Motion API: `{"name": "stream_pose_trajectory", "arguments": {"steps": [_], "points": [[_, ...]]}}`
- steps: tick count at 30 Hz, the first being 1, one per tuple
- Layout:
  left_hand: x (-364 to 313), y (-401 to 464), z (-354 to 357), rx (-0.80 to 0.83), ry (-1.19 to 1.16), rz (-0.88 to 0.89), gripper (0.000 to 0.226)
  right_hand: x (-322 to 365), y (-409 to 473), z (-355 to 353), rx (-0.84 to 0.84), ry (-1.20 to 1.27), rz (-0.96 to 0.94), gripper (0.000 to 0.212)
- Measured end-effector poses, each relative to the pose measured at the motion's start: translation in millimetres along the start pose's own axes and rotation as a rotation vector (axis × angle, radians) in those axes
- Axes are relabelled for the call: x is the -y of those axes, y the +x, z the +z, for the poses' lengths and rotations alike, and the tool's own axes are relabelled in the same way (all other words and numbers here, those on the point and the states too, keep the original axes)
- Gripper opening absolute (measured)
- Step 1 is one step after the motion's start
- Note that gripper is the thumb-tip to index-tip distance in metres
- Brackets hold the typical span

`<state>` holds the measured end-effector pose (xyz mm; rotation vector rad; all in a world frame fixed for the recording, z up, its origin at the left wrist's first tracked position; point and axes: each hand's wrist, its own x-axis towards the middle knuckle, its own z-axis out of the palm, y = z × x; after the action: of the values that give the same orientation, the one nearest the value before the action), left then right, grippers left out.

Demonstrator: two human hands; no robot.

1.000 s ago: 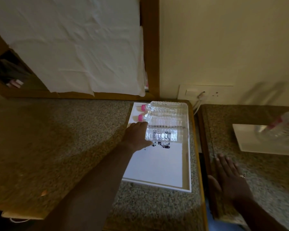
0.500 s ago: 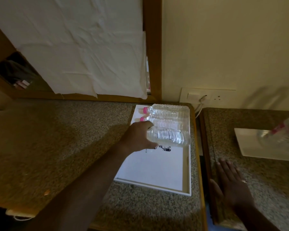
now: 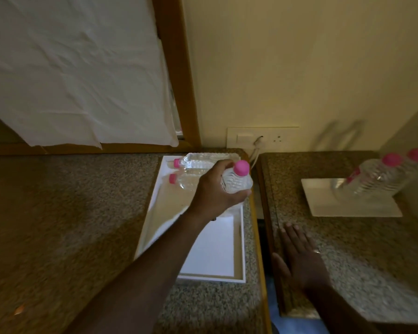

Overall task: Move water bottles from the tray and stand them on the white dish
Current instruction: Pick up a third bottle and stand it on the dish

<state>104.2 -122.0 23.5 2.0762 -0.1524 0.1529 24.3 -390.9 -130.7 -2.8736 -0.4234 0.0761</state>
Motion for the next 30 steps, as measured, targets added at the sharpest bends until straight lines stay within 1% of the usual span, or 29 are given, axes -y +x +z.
{"name": "stream_pose_trajectory", "arguments": {"steps": [4,6,8,12,14,16,21,26,30], "points": [[3,4,-2,0.061,0.076,0.041,0.076,0,-1,1,-0.014,0.026,-0.002,0.071],[0,4,-1,0.06,0.124,0.054,0.076,2,-1,-1,0.0,0.03,0.001,0.07],[-5,6,-1,0.026,0.162,0.084,0.072,2,-1,-5,0.004,0.041,0.008,0.068],[-29,16,1,-0.094,0.185,0.143,0.054,-5,-5,-11,0.019,0.063,0.005,0.066],[-48,25,7,-0.143,0.15,0.158,0.055,-13,-7,-14,0.033,0.053,-0.007,0.065],[-67,37,21,-0.155,0.099,0.191,0.058,-23,-10,-16,0.046,0.037,0.008,0.066],[-101,62,86,-0.054,-0.035,0.197,0.057,-56,-28,-19,0.052,0.044,0.096,0.064],[-103,69,159,0.097,-0.021,0.187,0.056,-92,-45,-23,0.028,0.026,0.138,0.062],[-93,74,195,0.145,0.023,0.17,0.059,-97,-46,-26,0.012,0.053,0.14,0.061]]}}
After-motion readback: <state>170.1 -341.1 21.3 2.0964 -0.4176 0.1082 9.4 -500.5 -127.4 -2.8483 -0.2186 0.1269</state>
